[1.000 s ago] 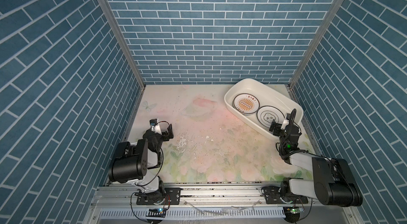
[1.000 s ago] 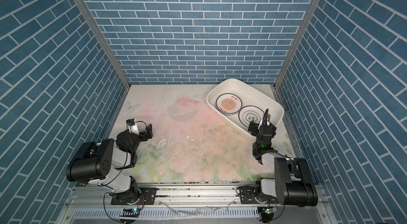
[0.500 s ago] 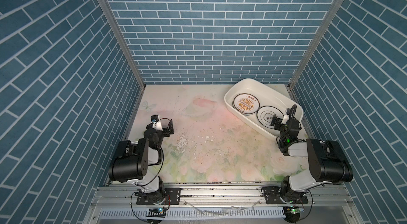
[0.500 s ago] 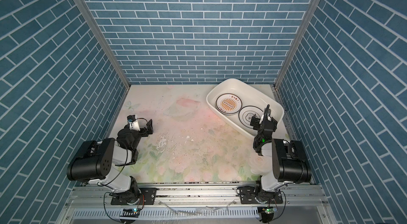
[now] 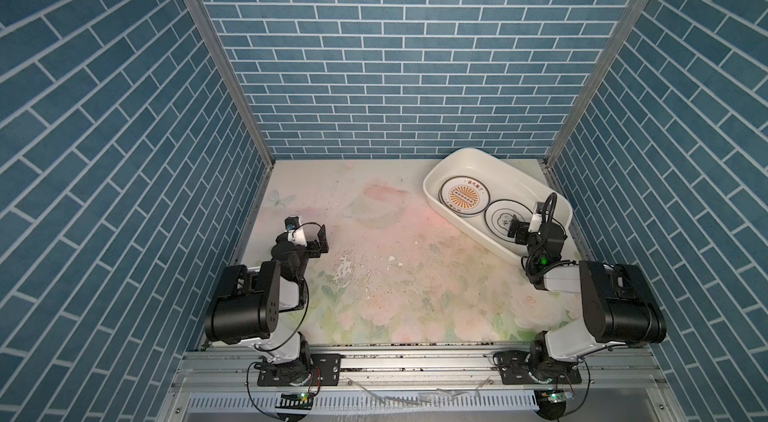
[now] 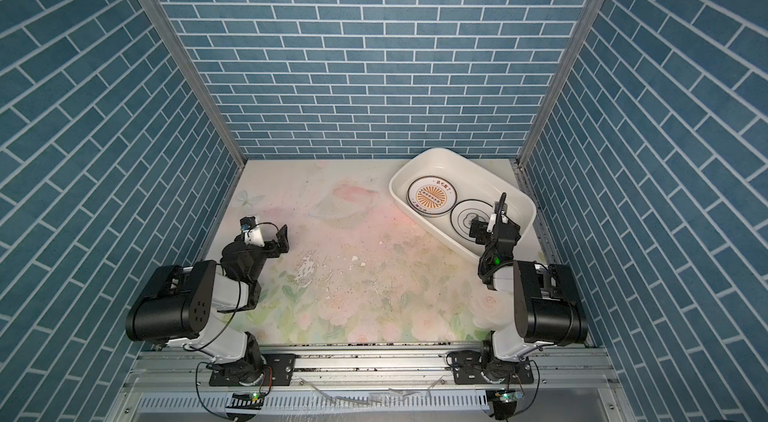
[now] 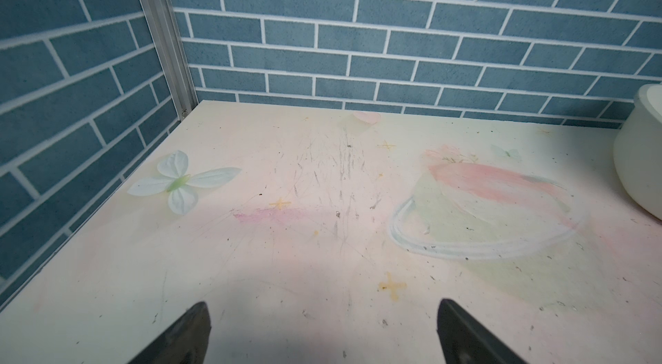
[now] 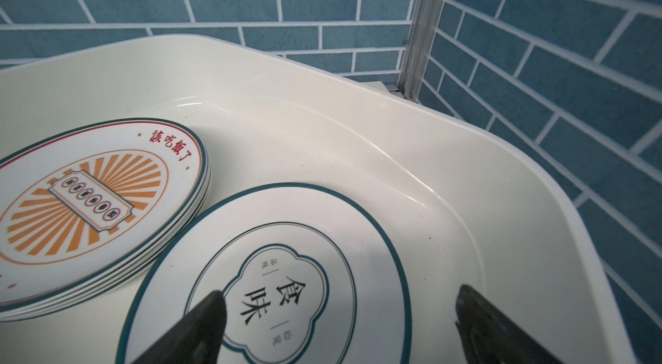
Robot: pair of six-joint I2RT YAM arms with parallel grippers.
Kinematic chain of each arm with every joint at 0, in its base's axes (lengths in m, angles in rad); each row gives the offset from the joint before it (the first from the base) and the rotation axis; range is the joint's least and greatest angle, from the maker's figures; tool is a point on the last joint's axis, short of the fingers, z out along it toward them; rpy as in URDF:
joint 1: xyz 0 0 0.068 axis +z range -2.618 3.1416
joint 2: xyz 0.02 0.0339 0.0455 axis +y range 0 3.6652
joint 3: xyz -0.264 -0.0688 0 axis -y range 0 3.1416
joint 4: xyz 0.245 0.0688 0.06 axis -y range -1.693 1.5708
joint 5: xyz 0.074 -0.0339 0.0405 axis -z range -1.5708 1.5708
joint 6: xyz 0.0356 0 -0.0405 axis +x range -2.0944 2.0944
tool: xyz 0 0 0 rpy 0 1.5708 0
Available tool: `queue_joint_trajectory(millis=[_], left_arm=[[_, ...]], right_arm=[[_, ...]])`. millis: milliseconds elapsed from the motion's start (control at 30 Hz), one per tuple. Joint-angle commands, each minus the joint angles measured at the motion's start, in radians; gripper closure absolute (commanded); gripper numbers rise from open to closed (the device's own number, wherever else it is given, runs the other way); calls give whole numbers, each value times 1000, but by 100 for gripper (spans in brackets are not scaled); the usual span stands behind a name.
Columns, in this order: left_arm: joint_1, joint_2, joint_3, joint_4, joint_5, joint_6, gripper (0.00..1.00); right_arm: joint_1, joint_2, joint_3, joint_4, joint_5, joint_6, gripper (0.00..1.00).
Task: Place the plates into the plastic bin on the countertop
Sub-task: Reset both arms
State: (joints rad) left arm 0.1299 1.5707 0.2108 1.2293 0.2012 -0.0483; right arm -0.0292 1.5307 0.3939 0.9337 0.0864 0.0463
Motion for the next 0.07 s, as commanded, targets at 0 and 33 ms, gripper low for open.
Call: queue_joint_trajectory(millis=[0, 33], left_arm=[[-6, -11, 11, -6, -7, 10, 0], [-6, -11, 11, -7, -6, 11, 0]], right_arm=[[-5, 13, -2, -61, -41, 3, 1], [-5, 12, -10, -47, -36, 0, 1]])
